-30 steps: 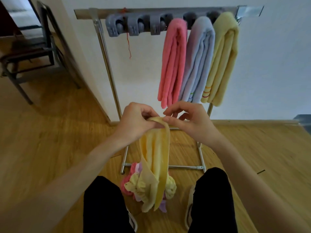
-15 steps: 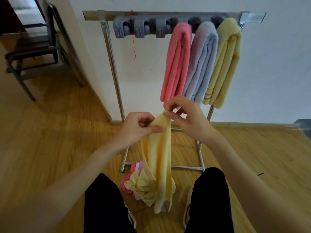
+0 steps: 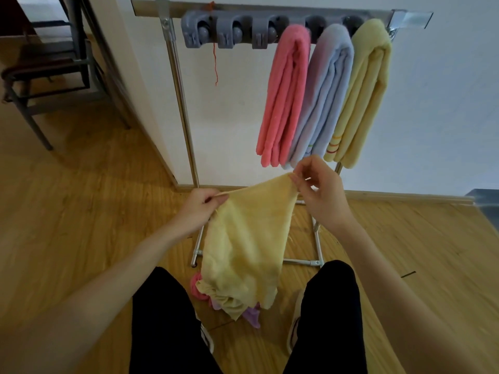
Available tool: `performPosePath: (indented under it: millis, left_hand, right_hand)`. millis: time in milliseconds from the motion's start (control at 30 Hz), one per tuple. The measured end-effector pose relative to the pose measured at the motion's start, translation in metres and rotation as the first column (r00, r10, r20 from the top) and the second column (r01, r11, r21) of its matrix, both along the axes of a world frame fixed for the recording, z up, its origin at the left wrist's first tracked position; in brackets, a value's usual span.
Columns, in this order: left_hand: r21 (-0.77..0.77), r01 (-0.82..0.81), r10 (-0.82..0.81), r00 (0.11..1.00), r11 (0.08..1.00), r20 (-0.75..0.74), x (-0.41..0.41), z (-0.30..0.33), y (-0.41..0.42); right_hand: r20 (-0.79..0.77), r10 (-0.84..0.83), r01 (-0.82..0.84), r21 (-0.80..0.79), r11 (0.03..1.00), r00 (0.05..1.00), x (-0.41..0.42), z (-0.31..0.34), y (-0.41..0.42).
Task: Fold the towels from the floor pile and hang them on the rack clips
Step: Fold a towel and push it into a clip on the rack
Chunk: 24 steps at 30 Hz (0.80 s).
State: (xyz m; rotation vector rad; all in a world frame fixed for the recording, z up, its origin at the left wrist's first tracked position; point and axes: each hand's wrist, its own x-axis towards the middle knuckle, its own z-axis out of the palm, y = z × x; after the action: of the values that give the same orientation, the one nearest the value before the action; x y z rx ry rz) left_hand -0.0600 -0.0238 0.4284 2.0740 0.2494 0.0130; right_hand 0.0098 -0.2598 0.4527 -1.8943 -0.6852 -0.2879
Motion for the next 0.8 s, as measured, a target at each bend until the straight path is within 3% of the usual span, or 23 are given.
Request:
performPosePath:
  millis: [133,300,400,800]
  left_hand:
    - [-0.249,-0.063,0.059,0.998,0.966,-0.024,-0.002,0.025,-0.007]
    - [-0.440,-0.045,0.010,0.996,0.897,-0.083,-0.002,0.051,-0.006]
    - [-0.514,-0.048,-0.006,0.995,0.857,-0.103,-0.002,0.060,-0.002]
    - [-0.409,0.021,-0.100,0.980,0.912,-0.175,-0.014,0.084,-0.004]
  right_hand:
    - [0.032,-0.084,0.087,-0.092,0.992,0.996,-0.001,-0.028,-0.014]
    - [0.198,0.008,0.056,-0.317,0.947,0.980,-0.015,-0.060,-0.019]
    - [0.173,0.099,-0.026,-0.379,0.925,0.980,-0.027,-0.073,-0.011]
    - [-0.243,0.268,-0.336,-0.308,0.890,0.932,-0.055,-0.087,0.038]
